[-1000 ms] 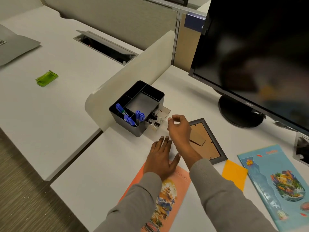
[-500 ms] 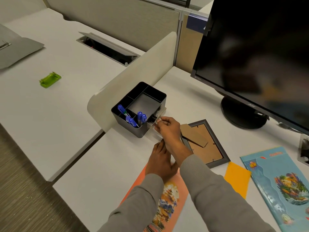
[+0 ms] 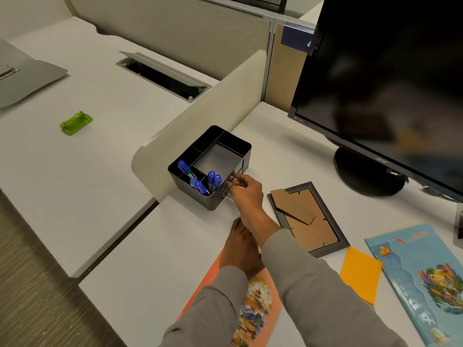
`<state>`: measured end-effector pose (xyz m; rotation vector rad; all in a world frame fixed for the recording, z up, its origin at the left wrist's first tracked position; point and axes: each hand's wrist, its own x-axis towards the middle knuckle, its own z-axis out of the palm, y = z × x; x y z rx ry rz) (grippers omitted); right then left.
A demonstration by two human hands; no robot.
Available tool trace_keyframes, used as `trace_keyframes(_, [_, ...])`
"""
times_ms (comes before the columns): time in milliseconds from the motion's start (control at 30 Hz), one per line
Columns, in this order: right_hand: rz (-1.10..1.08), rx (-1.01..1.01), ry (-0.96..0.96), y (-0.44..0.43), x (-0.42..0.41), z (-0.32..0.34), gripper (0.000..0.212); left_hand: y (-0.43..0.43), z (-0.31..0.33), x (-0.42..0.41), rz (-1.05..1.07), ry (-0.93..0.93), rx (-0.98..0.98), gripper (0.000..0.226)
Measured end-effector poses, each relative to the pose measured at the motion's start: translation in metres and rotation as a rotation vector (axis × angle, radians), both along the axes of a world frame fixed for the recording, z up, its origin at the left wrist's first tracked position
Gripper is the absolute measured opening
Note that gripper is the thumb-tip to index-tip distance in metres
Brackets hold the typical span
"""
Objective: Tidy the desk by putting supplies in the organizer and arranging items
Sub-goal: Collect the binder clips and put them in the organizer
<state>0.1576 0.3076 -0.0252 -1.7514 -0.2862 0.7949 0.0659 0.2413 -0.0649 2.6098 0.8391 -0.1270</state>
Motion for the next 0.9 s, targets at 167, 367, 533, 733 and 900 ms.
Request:
trace_keyframes(167, [0.030, 0.006, 0.046, -0.004, 0.001, 0.001, 0.032, -0.001, -0.007, -0.001, -0.014, 0.009, 0.035, 0.089])
trace_keyframes(367, [-0.034, 0.057, 0.152, -0.028, 0.018, 0.000, 0.032, -0.003, -0.006, 0.002, 0.059, -0.158, 0.001, 0.082])
trace_keyframes(533, [-0.102, 0.170, 0.245, -0.068, 0.036, 0.006, 0.020, -0.007, -0.004, 0.003, 0.090, -0.134, -0.002, 0.087])
trace_keyframes(733, [-0.155, 0.204, 0.215, -0.131, 0.052, 0.021, 0.014, -0.012, -0.002, 0.003, 0.112, -0.181, -0.025, 0.062])
trace_keyframes(900, [-0.234, 0.135, 0.138, -0.192, 0.064, 0.029, 0.012, -0.013, -0.003, 0.002, 0.110, -0.182, -0.025, 0.060])
